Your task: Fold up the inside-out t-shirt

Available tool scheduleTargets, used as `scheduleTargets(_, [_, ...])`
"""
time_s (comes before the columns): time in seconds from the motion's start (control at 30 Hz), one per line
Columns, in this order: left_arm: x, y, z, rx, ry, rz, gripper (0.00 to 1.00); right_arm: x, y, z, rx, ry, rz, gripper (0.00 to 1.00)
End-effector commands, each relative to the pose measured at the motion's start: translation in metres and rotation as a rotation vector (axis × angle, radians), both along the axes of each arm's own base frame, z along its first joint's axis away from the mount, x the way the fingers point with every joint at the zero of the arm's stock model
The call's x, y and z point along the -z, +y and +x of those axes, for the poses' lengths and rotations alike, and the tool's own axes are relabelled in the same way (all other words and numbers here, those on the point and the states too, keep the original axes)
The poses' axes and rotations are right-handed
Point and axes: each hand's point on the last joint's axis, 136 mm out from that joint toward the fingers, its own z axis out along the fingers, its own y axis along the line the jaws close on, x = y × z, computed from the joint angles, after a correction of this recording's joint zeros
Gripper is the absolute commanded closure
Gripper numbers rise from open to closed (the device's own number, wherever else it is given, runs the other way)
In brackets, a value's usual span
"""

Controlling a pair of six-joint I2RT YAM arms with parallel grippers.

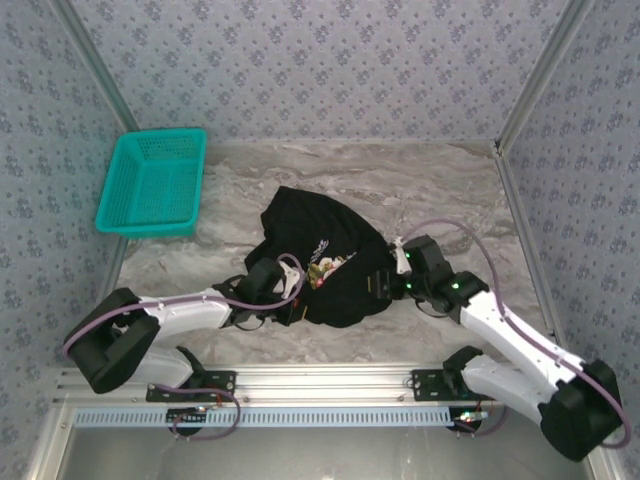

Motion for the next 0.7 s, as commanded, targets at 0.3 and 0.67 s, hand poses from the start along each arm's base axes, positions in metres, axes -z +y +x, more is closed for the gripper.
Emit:
scheduleTargets(0.3, [-0.023, -0.004, 0.005, 0.016, -0.074, -0.036, 0.99, 0.016, 0.025, 0.017, -0.071, 0.077, -0.018, 0.52])
scheduleTargets(0.67, [-0.04, 0.0, 0.011, -0.013, -0.137, -0.046, 1.0, -0.014, 0.036, 0.037, -0.092, -0.02, 0.094, 0.97])
